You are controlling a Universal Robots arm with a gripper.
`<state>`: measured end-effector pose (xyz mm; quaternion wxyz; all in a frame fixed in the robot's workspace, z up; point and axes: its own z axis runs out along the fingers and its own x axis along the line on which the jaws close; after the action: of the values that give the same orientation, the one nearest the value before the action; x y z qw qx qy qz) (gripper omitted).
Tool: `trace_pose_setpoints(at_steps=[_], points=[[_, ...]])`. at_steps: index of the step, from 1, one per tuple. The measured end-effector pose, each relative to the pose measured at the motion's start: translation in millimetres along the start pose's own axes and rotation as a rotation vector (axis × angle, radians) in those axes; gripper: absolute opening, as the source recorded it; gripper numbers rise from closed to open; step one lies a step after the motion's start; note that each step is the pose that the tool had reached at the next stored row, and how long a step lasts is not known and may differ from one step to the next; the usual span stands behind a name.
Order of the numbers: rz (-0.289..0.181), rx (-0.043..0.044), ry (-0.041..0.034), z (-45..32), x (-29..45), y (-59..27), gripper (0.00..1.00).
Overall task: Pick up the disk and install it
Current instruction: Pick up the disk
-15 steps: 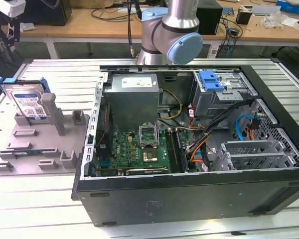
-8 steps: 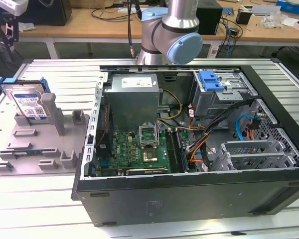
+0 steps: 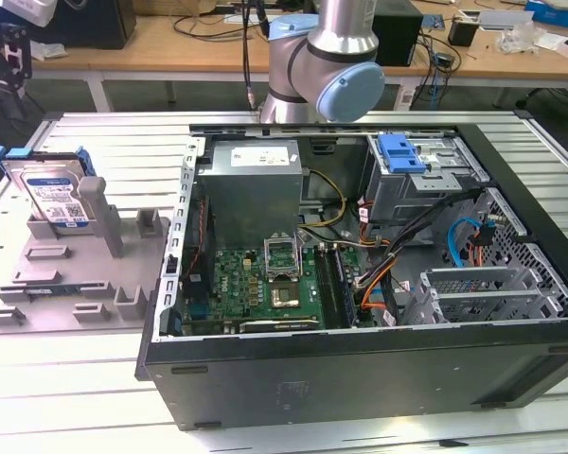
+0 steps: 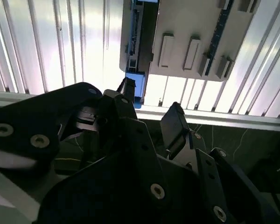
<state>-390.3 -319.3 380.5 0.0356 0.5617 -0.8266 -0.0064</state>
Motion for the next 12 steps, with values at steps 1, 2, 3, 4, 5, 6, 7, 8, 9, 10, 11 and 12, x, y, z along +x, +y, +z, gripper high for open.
trace_pose_setpoints(at_steps=[1, 2, 3, 4, 5, 6, 7, 8, 9, 10, 11, 12], points=[[-0.021, 0.0011, 0.0011, 0.1, 0.0, 0.0, 0.5], [-0.075, 0.004, 0.0038, 0.4, -0.1, 0.1, 0.5], [-0.097, 0.005, 0.0049, 0.5, -0.2, 0.1, 0.5], [-0.115, 0.0059, 0.0058, 0.5, -0.2, 0.1, 0.5], [-0.14, 0.0073, 0.0071, 0.7, -0.3, 0.1, 0.5], [-0.16, 0.0082, 0.0082, 0.7, -0.3, 0.1, 0.5], [-0.194, 0.01, 0.0099, 0.9, -0.5, 0.1, 0.5], [-0.21, 0.0112, 0.0117, 0.9, -0.5, 0.1, 0.5], [-0.216, 0.0115, 0.0122, 0.9, -0.5, 0.1, 0.5], [-0.219, 0.0116, 0.0123, 0.9, -0.5, 0.1, 0.5], [-0.221, 0.0118, 0.0125, 0.9, -0.5, 0.1, 0.5], [-0.221, 0.012, 0.0124, 0.9, -0.5, 0.1, 0.5]])
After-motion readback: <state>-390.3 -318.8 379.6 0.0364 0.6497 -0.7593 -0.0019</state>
